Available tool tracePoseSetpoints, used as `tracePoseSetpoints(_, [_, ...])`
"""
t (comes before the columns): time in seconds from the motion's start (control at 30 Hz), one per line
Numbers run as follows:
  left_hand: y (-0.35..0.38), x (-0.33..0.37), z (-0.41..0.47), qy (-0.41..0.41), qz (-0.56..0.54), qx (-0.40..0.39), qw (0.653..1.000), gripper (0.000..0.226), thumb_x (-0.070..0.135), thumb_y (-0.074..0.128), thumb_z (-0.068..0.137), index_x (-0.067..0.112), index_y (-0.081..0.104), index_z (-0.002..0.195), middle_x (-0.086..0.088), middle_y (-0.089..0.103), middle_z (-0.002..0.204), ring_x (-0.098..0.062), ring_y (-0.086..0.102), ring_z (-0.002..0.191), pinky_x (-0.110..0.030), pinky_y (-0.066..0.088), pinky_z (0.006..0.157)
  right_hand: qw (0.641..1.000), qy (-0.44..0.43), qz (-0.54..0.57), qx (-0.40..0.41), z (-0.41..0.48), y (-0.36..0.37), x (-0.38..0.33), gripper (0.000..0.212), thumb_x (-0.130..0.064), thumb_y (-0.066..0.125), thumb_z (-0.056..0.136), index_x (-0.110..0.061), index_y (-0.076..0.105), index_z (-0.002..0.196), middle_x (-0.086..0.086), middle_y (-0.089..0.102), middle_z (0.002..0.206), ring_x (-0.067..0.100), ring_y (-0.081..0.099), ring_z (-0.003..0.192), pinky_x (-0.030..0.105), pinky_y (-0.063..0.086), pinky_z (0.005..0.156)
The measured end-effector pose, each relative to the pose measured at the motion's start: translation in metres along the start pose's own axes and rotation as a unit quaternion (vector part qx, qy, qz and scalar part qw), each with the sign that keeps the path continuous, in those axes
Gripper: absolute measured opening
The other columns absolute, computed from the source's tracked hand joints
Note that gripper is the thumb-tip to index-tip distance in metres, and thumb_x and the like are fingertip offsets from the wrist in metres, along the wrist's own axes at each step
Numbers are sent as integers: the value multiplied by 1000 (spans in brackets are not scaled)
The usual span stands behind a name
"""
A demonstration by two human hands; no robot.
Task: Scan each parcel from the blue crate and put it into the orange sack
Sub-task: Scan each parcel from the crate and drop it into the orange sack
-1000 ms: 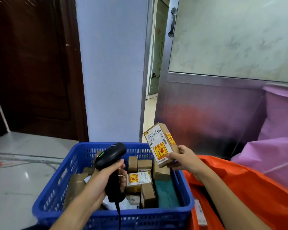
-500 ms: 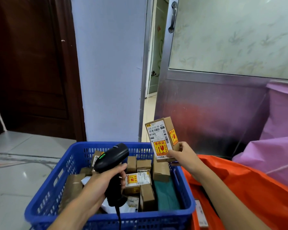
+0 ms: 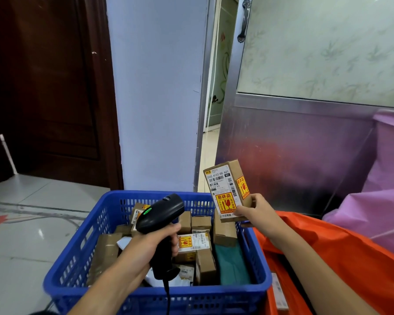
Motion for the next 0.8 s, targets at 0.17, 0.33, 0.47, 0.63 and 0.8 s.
tracePoseSetpoints(0.17, [-2,2,-1,10,9,4,1000,16,17,78,86,4,72,92,-12,64,75,-25,65,70,-46,54,85,1000,-2,-11,-3,0,2,0,39,-18,75,91,-16,47,118,1,67,114,17,72,99,28,59,74])
tracePoseSetpoints(0.33, [-3,2,0,11,-14,18,1000,17,14,78,87,2,72,98,-12,63,73,-25,64,67,-45,55,81,1000,-4,-17,-4,0,4,0,36,-17,75,90,-17,48,113,1,68,113,17,72,99,31,62,80])
tracePoseSetpoints(0.47, [-4,-1,2,8,-20,14,1000,26,16,80,85,0,71,103,-12,63,73,-26,64,68,-45,55,82,1000,-5,-22,-7,0,4,0,36,-18,75,91,-18,48,115,1,68,114,17,72,99,32,62,81])
tracePoseSetpoints(0.63, [-3,-2,3,11,-18,10,1000,24,17,81,84,1,71,100,-13,61,73,-26,63,67,-43,55,81,1000,-5,-16,-9,0,4,0,36,-17,74,91,-17,48,116,1,68,115,17,71,100,30,61,78])
tracePoseSetpoints(0.8, [-3,-1,2,12,-14,6,1000,24,16,81,85,2,72,101,-13,62,74,-26,63,68,-44,55,81,1000,-6,-19,-8,0,4,-1,37,-17,73,92,-17,47,118,0,68,113,16,71,97,29,60,77])
Point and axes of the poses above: each hand's wrist, its own z-axis towards the middle knuckle, its own y-axis out of the palm, x = y × z, the point moved 8 cm from there along z, towards the middle knuckle
